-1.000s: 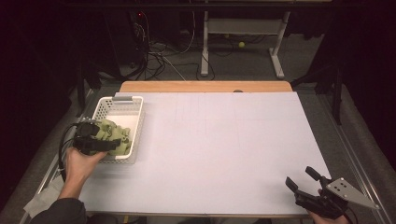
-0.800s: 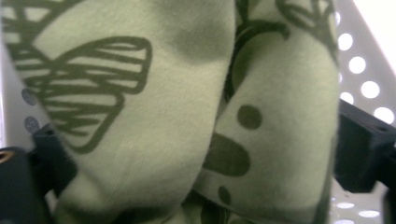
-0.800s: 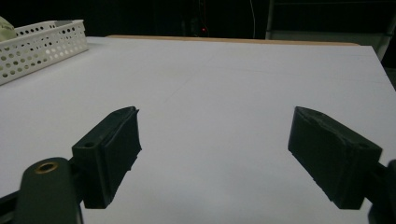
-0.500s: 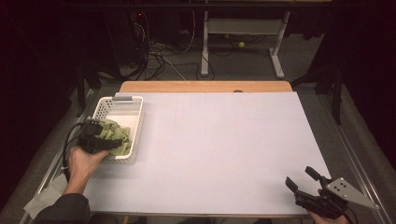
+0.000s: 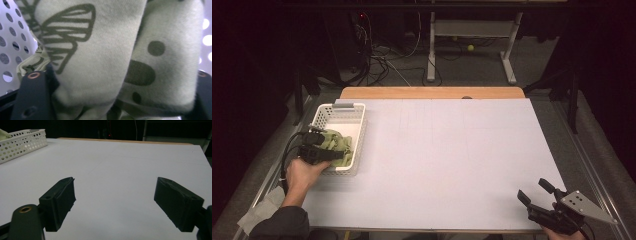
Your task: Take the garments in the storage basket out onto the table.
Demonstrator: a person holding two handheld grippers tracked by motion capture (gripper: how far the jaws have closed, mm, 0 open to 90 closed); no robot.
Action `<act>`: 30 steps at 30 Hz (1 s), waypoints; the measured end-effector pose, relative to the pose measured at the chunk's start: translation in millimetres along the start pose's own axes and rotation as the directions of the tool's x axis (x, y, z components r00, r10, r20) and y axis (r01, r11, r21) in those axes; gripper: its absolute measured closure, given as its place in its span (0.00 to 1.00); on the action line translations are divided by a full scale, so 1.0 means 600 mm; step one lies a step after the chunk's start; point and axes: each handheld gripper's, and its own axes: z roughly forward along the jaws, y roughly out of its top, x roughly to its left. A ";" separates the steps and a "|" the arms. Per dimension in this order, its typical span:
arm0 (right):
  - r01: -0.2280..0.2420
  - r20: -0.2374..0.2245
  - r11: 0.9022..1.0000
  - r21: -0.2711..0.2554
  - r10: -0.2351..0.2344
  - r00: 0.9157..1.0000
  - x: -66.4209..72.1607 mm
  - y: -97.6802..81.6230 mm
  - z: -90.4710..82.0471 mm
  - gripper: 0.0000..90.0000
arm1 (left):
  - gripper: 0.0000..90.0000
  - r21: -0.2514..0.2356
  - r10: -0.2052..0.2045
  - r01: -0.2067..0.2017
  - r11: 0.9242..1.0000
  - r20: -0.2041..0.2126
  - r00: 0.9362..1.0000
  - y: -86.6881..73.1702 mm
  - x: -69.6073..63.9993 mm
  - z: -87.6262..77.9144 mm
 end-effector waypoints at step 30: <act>-0.004 -0.004 1.000 0.004 0.004 1.000 -0.001 0.000 0.001 0.20 | 0.69 -0.164 0.092 -0.088 0.983 0.016 0.996 0.030 -0.026 -0.100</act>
